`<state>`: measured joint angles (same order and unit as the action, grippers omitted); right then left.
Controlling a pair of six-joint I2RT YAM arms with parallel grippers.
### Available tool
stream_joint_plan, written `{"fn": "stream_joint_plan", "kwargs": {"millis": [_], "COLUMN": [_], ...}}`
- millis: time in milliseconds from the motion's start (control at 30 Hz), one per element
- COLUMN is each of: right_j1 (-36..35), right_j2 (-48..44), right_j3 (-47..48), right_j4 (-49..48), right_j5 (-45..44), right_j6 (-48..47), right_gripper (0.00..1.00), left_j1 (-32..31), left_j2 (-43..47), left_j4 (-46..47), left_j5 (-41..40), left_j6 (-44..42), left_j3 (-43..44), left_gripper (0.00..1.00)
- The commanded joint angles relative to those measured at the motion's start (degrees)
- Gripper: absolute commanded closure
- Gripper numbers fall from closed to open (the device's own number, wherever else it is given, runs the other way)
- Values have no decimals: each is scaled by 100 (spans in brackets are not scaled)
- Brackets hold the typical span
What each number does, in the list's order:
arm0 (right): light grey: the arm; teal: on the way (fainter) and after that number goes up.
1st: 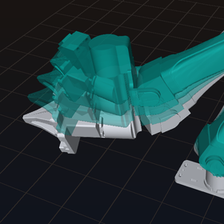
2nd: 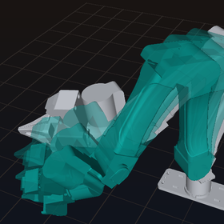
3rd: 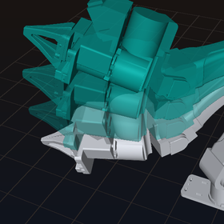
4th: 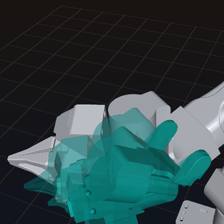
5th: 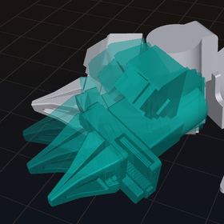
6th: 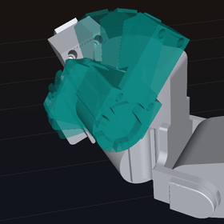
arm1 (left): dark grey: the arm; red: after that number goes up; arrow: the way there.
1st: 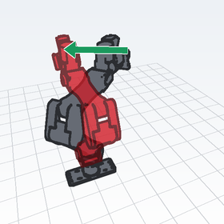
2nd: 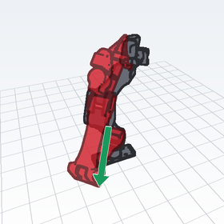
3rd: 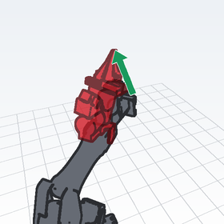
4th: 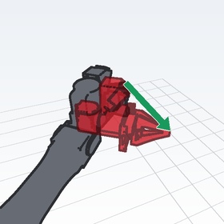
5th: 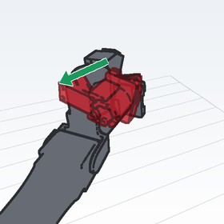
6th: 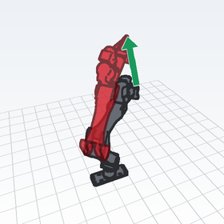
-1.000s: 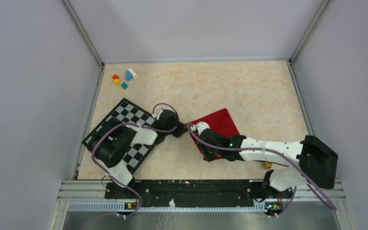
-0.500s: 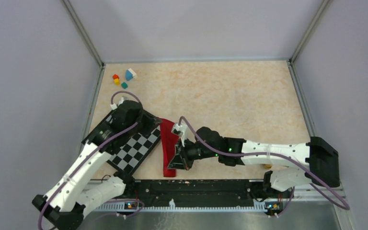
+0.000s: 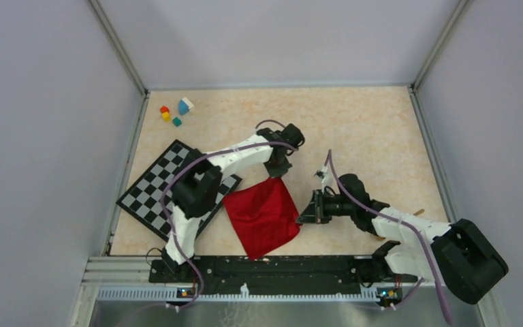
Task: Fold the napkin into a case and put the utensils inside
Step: Turn over the upper triangle folded napkin at the center of the board, then smooth out the lower triangle-folded napkin at the center of the board.
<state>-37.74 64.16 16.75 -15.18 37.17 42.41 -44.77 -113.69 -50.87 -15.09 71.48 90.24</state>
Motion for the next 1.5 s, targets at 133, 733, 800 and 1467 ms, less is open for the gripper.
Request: {"fn": "stream_joint_plan", "kwargs": {"millis": [133, 733, 800, 1467], "right_j1": [733, 1418, 1410, 983], "right_j2": [43, -39, 365, 1209], "right_j3": [456, 1516, 1674, 1684], "right_j4": [2707, 2654, 2444, 3784], "right_j5": [-1025, -1588, -1371, -3630], "right_j6": [-1005, -1339, -1446, -1165], "right_gripper": [100, 50, 49, 87], "left_j1": [-21, 317, 425, 1632], "left_j2": [-1475, 1491, 1921, 2408], "left_j4": [1032, 3068, 2894, 3924], "left_j5": [-164, 3565, 3610, 4769], "left_j6": [-829, -3699, -3892, -3519], "left_j3": [1703, -969, -1387, -3106], "left_gripper": [100, 1, 1, 13]}}
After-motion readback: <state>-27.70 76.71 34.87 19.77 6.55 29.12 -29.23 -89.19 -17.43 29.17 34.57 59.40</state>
